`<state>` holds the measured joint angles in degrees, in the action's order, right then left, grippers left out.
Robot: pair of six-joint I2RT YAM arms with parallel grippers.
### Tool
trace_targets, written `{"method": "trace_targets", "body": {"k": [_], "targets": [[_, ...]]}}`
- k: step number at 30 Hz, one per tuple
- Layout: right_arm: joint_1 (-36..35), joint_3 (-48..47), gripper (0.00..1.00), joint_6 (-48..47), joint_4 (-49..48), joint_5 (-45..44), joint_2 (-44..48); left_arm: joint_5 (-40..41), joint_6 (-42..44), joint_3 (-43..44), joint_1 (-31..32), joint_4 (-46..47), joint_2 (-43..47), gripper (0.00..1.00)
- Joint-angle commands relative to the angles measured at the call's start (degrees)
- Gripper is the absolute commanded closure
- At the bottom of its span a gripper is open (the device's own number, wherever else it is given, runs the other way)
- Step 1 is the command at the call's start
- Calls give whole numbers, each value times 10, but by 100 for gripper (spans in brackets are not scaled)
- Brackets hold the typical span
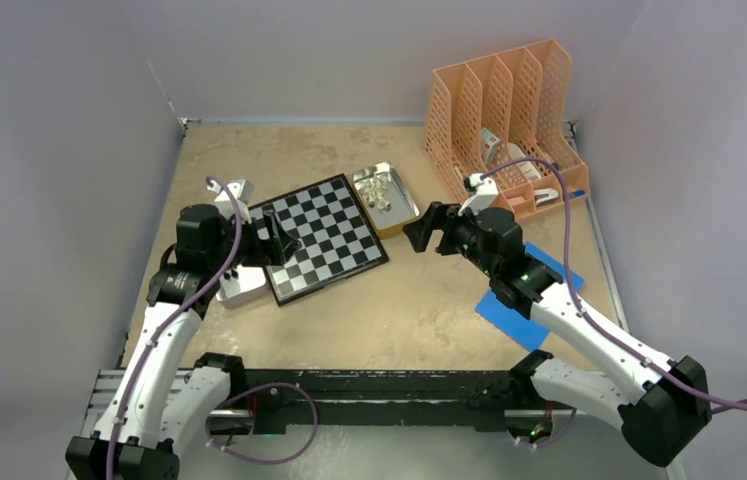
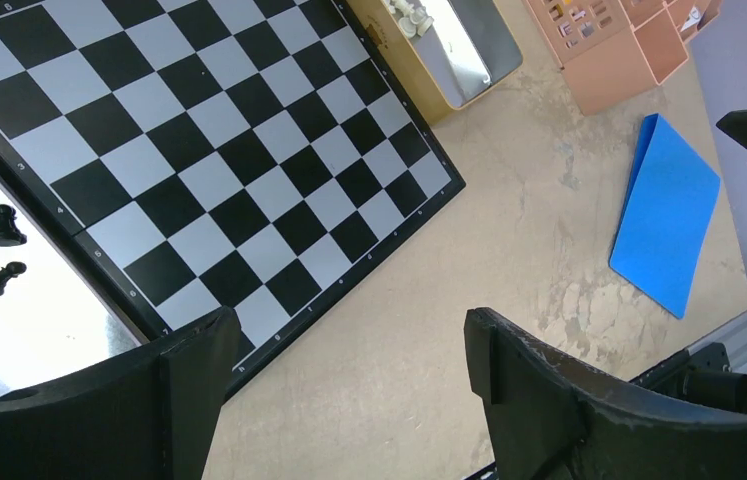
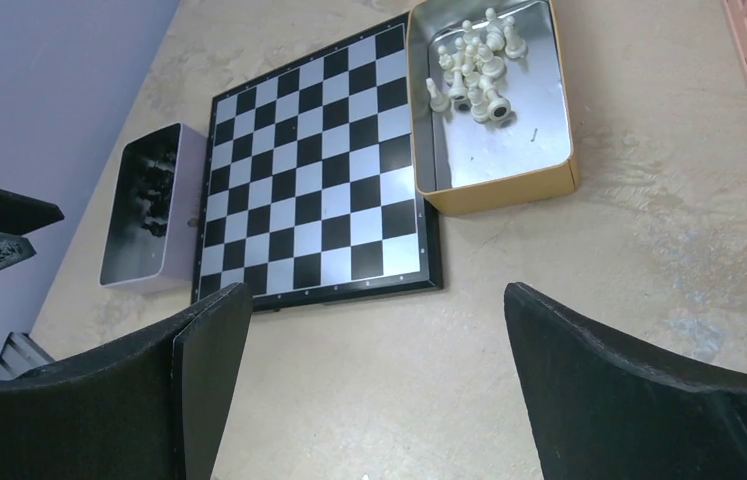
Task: Set up the chess pieces on the board
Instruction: Pick up the chess piece from the storage box.
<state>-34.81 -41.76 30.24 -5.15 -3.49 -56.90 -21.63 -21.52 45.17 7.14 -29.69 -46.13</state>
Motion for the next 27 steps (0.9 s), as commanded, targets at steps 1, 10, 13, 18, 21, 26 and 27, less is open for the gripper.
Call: {"method": "trace_targets", "body": {"k": [1,10,13,18,21,26,27], "targets": [[3,-10,1,15,-24,-17,2,-1,-5,5,0,14,-4,17],[2,-41,1,14,-50,-17,-28,5,-13,16,0,1,2,17],[3,-61,1,5,-71,-23,-54,-1,-17,17,0,-17,9,17],[3,-112,2,-37,-101,-42,-128,14,-22,7,0,-19,31,17],[3,-141,7,-69,-125,-59,-182,29,-22,2,0,-18,36,17],[2,-218,35,-110,-132,-90,-302,34,-18,1,0,-16,39,17],[3,-236,39,-116,-129,-99,-327,35,-19,1,0,-17,41,17]]}}
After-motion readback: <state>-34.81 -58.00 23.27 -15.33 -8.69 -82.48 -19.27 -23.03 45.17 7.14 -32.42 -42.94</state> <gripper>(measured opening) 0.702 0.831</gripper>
